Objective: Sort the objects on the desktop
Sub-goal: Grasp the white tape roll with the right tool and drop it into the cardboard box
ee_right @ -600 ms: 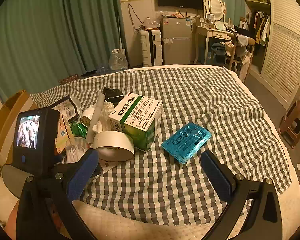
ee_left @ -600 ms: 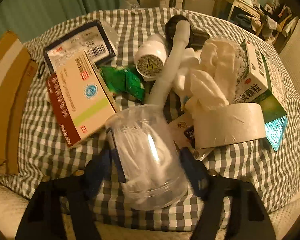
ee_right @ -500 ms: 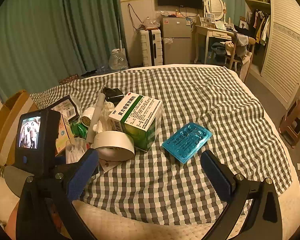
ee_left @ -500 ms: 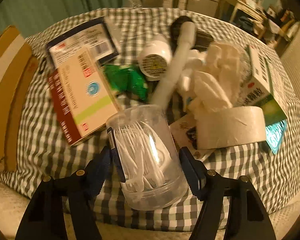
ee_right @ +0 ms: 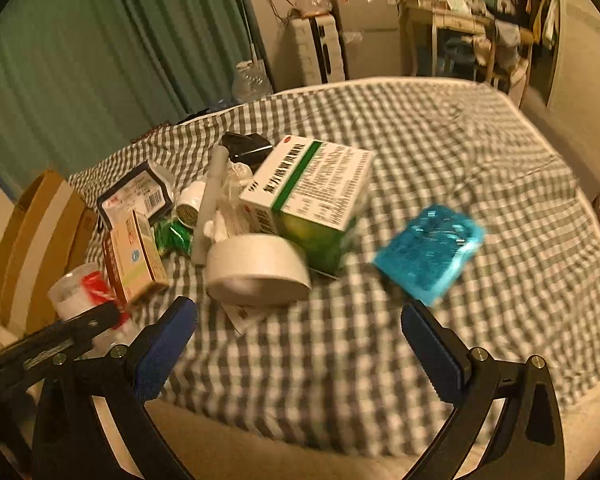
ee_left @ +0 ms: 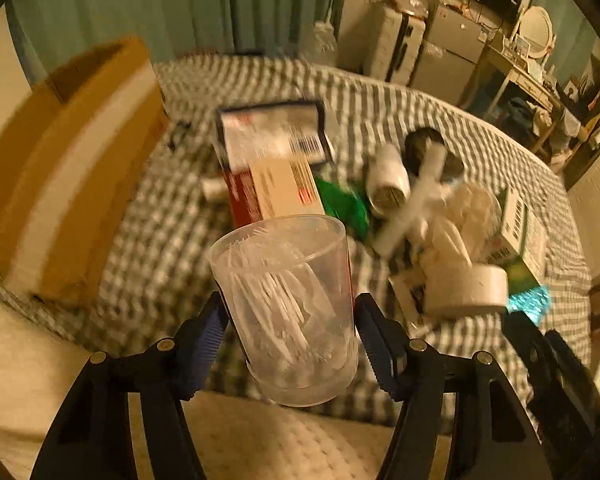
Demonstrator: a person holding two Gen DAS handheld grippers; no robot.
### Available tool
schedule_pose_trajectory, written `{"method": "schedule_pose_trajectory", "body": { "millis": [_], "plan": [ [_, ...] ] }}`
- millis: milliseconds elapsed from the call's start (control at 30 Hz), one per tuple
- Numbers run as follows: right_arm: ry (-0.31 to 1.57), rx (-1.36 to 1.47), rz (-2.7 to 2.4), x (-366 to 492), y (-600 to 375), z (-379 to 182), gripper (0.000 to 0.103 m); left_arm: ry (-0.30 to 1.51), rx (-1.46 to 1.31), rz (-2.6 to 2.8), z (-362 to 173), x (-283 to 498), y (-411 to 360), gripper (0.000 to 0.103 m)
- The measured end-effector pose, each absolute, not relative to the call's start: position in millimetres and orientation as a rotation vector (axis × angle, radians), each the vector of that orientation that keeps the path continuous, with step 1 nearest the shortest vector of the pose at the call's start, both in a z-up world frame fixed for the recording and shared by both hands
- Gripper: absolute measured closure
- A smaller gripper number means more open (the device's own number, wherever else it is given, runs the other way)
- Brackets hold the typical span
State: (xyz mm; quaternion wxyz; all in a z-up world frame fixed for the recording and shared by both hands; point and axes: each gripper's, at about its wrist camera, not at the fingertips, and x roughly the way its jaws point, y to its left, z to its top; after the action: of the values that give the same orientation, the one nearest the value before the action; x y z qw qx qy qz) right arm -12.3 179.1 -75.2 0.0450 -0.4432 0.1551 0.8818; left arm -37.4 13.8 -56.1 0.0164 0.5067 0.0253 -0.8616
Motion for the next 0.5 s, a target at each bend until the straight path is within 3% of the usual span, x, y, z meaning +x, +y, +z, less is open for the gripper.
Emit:
{"method": "schedule_pose_trajectory", "body": {
  "millis": [267,300,333,500],
  "plan": [
    [0.603,-1.538,2.593,-64.3,167.1,-122.7,0.002,0.082,1.562,-2.681,-53.5,-38.3,9.3,0.036],
    [0.633,-1.56,2.583,-65.5,168.6,-126.3,0.016,0.072,1.556,-2.679,-51.1,-40.0,11.1,0.036],
    [0.654,-1.586,2.575,-65.6,168.7,-130.9,0.02,0.06,1.547,-2.678,-50.3,-41.1,11.8,0.036],
    [0.558,-1.543,2.611,-53.9,166.0,-113.3,0.02,0.062,1.5,-2.682,-33.5,-42.5,1.5,0.036]
  ]
}}
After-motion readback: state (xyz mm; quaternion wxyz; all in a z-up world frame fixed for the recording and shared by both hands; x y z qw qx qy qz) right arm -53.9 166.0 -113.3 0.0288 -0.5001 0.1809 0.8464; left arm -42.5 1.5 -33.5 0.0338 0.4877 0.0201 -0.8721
